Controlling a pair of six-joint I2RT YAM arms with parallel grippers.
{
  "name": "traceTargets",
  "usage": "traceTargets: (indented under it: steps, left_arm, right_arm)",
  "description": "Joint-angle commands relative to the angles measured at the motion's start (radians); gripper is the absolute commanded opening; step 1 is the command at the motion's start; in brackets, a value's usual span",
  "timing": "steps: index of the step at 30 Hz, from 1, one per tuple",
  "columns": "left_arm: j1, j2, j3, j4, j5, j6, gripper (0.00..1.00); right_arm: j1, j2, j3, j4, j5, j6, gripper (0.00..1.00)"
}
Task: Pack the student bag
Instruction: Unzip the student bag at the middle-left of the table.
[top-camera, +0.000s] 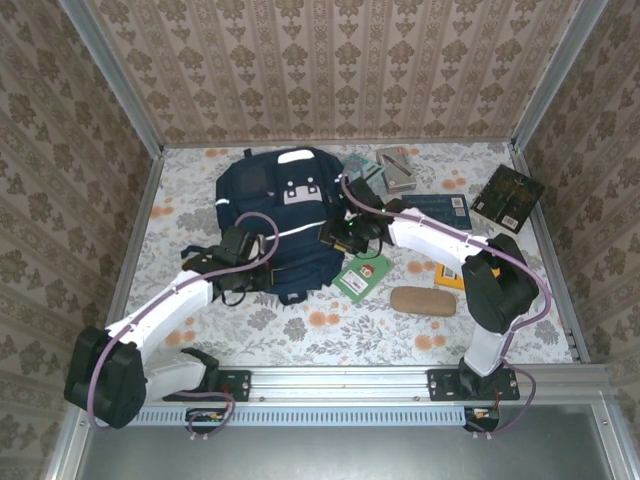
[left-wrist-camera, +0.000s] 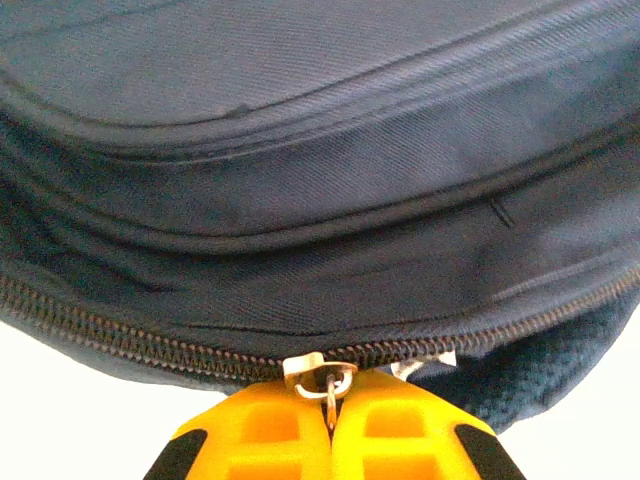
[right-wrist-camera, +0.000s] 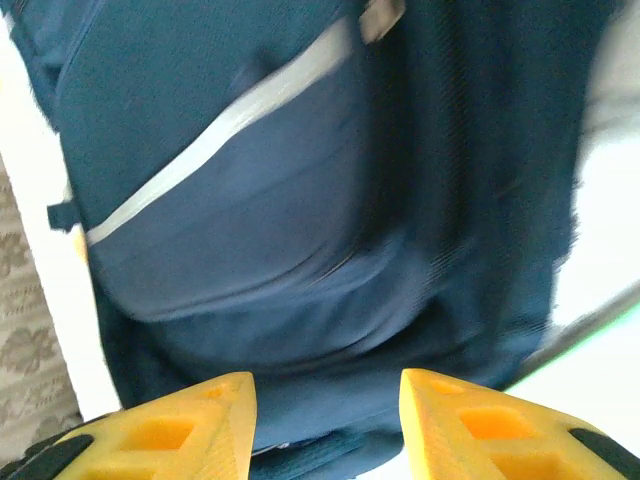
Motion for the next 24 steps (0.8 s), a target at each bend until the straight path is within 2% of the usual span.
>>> traceTargets:
  steps: [1,8,17,24]
  left_arm:
    - [-0.065,-0.046,-0.009,0.099,0.08,0.021,0.0]
    - [-0.106,-0.045,-0.048,0.164,0.096,-0.016,0.0]
    - [-0.146,-0.029,-0.058,0.195,0.081,-0.019,0.0]
    - [-0.186,-0.014,-0.079,0.233,0.071,-0.027,0.0]
  right_arm:
    - [0.062,-0.031,0.033,-0.021,-0.002,0.062,0.44]
    - [0.105,-0.022,0.008,0.021,-0.022,0.163,0.44]
    - [0.106,-0.1,-0.099,-0.043,0.098,0.248,0.51]
    - [0.099,-0.014,-0.051,-0.002,0.081,0.269,0.49]
